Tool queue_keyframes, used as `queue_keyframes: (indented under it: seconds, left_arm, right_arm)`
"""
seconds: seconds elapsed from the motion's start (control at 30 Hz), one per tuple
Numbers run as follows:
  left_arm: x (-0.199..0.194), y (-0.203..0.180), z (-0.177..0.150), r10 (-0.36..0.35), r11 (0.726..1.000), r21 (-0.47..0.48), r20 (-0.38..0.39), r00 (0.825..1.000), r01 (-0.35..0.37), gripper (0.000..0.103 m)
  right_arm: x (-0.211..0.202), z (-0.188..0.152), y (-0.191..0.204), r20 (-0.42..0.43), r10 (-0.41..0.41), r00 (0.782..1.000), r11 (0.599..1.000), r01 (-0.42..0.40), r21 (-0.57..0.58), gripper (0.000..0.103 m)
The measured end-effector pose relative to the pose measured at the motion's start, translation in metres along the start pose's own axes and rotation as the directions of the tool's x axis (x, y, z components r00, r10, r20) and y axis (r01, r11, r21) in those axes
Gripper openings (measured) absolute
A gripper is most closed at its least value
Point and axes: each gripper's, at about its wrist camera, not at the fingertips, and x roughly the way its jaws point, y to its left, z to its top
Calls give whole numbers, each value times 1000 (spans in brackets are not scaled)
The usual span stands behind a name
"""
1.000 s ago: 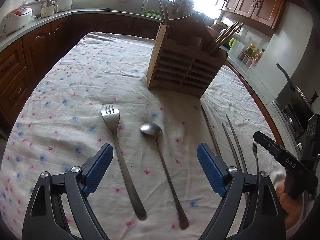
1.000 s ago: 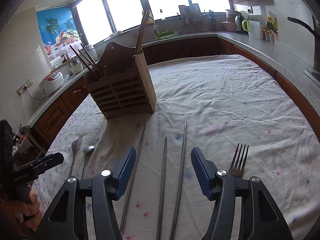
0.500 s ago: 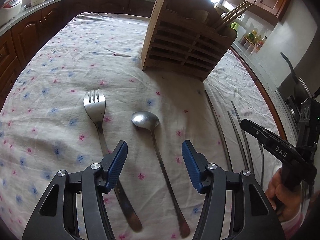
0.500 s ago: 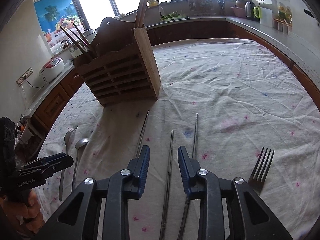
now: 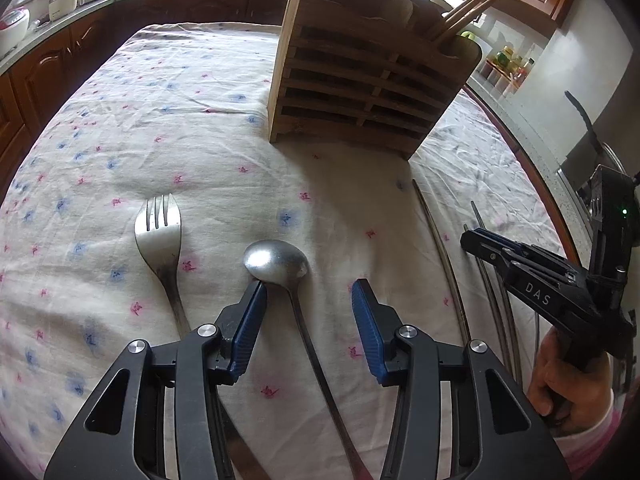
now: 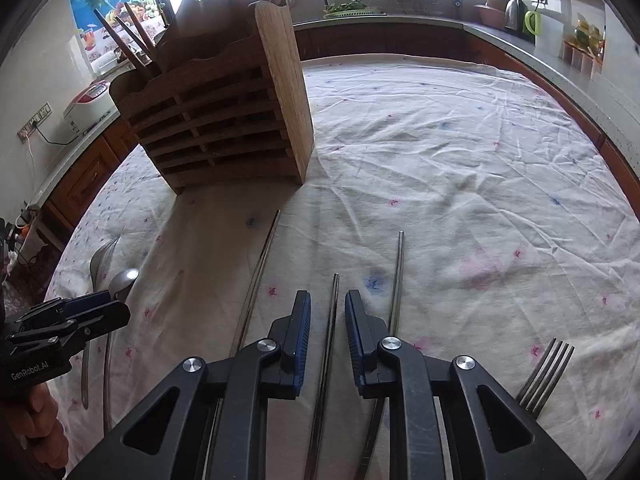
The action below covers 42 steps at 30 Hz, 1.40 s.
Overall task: Organize utensils
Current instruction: 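Move the left tool to the metal spoon while the right tool approaches a metal chopstick, then grasp the metal spoon handle with the left tool while the right tool grasps a metal chopstick, then lift the spoon and metal chopstick and lower both into the wooden holder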
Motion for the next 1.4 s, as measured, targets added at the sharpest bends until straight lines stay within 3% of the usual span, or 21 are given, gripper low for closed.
queue_keyframes:
  seconds: [0.13,0.27,0.47,0.73,1.07,1.4]
  left_arm:
    - [4,-3,1,31,999,37,16,999,-31,24]
    - [6,3,3,17,1000,21,19,1000,-17,7]
    - [2,6,3,-23,1000,2,14,1000,23,3]
    - [-30,1,0,-72,997,11,75,995,72,2]
    - [-83,-3,-4,-127,992,19,174,977,125,2]
    - [-122,-3,-5,-146,989,32,254,956,142,2]
  right_arm:
    - [5,2,7,2,-49,999,998,49,-48,14]
    - [4,1,8,8,-63,998,997,63,-53,6]
    - [-4,2,-3,12,24,1000,999,-25,41,4]
    - [-52,6,-3,121,86,989,992,-96,81,4]
    - [-118,2,5,255,108,961,990,-127,59,4]
    - [-175,3,10,377,114,919,990,-136,32,4]
